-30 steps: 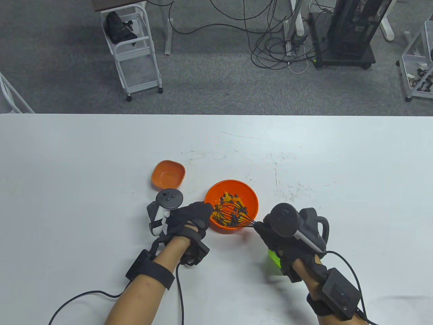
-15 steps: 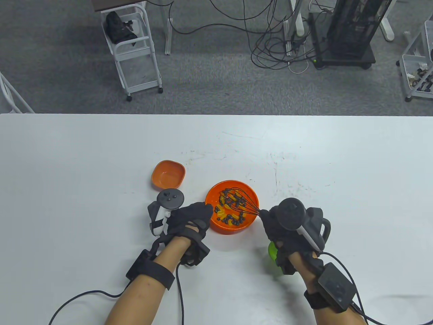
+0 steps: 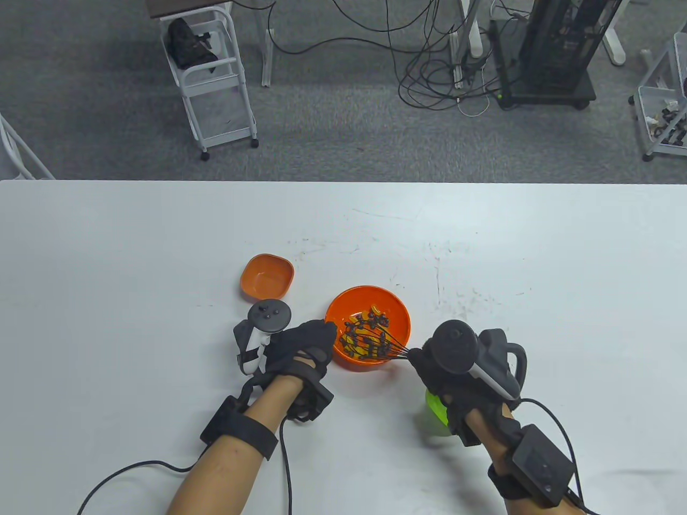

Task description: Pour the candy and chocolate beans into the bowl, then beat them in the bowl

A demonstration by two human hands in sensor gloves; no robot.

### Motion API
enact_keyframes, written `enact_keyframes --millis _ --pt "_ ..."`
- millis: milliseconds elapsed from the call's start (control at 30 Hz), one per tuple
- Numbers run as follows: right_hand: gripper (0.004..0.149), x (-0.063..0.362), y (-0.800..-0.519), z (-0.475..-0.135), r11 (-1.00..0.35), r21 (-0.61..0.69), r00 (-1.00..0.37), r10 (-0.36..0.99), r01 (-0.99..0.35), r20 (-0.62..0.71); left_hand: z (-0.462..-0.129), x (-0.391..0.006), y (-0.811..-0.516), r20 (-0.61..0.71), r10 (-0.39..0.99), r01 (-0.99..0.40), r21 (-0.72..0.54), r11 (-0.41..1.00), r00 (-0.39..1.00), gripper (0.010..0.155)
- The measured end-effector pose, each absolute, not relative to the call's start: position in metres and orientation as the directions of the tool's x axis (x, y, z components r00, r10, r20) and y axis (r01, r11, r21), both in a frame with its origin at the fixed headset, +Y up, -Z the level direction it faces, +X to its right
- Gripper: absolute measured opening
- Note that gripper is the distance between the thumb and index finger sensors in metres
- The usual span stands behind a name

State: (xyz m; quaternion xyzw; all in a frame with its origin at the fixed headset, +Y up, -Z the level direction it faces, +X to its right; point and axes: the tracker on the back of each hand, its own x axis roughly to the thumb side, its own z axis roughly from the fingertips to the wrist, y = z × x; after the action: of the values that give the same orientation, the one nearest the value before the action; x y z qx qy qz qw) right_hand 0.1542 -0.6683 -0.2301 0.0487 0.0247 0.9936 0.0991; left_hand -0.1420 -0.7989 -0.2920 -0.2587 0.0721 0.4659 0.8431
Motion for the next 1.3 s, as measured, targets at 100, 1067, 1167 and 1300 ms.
enact_keyframes --millis 100,1067,1167,1300 --pt "0.053 0.159 -0.665 -0.23 -0.986 0.012 -0.985 0.165 -0.164 0.06 -0.292 -0.142 -0.799 -0.361 0.75 -0.823 -0.374 0.428 0.554 0.049" --pt "0.055 0.16 -0.67 -0.231 -0.987 -0.012 -0.987 0.158 -0.158 -0.001 -0.291 -0.141 -0.798 -0.359 0.739 -0.816 -0.356 0.456 0.57 0.048" --pt "0.056 0.159 -0.678 -0.238 -0.987 -0.038 -0.988 0.155 -0.154 -0.024 -0.291 -0.141 -0.798 -0.362 0.742 -0.819 -0.36 0.447 0.564 0.048" --pt "0.057 0.159 -0.693 -0.244 -0.967 -0.022 -0.967 0.254 -0.254 -0.02 -0.291 -0.141 -0.798 -0.362 0.737 -0.815 -0.358 0.456 0.571 0.048"
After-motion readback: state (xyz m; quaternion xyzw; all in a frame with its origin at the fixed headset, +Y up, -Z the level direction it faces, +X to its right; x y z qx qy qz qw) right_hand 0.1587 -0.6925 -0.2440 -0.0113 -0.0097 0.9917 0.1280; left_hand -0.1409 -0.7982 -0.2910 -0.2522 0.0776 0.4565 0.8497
